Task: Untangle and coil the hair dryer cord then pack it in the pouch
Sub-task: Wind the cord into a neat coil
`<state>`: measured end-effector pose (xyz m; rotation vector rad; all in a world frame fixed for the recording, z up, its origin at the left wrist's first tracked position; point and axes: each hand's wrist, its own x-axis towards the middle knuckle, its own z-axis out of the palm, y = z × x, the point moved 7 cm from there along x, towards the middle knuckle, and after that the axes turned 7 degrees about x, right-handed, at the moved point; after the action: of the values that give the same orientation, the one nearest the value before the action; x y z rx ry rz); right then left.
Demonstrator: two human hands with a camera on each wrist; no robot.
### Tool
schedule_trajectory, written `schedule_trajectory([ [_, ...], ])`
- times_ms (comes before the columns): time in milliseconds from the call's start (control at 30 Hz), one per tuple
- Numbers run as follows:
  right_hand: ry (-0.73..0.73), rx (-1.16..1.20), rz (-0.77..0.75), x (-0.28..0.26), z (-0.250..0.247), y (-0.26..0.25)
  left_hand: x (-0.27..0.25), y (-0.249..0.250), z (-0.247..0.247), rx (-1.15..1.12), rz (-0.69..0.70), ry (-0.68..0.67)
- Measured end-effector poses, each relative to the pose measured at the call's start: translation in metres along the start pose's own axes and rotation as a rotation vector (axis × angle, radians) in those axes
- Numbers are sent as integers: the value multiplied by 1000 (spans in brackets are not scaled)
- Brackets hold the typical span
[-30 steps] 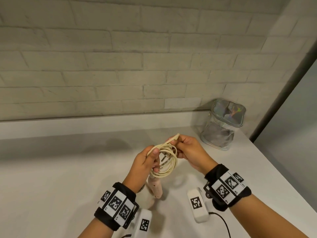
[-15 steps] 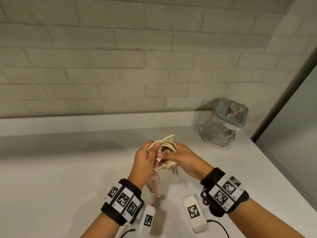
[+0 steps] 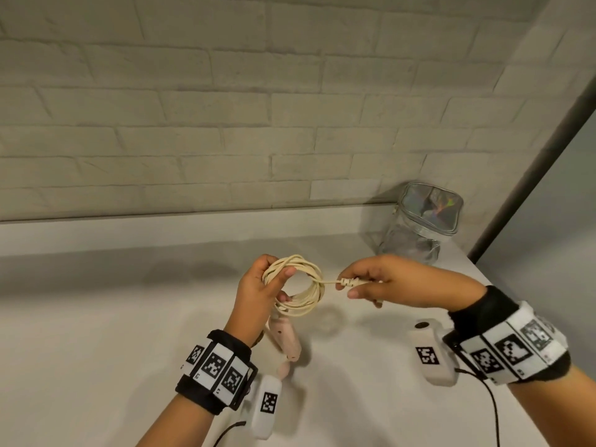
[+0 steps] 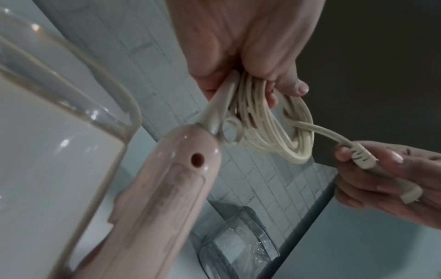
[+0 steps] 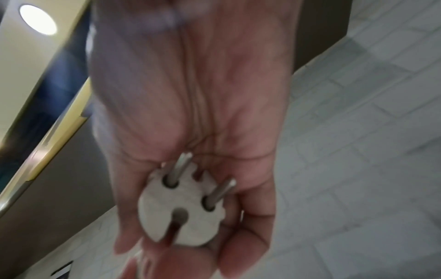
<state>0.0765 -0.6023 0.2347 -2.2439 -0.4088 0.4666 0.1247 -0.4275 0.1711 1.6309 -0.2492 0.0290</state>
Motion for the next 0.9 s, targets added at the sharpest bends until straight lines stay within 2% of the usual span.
schedule_trajectory([
  [133, -1, -175, -46, -14, -23, -5, -3, 1, 10, 52, 25, -107],
  [300, 147, -351, -122, -13, -54, 0, -7, 11, 20, 90, 68, -211],
  [467, 647, -735, -260, 7, -52, 12, -14, 13, 27, -22, 25, -230],
  [533, 813, -768, -316, 12, -44, 12, -15, 14, 31, -33, 36, -234],
  [567, 860, -677, -341, 16, -39, 14, -16, 15, 32, -40, 42, -237],
  [633, 866, -314, -343, 26, -27, 25, -16, 14, 35, -57, 49, -240],
  [767, 728, 434, -208, 45, 6, 44, -15, 7, 34, -40, 34, -231],
  [900, 631, 718, -138, 47, 19, 53, -9, 5, 26, 80, 70, -196],
])
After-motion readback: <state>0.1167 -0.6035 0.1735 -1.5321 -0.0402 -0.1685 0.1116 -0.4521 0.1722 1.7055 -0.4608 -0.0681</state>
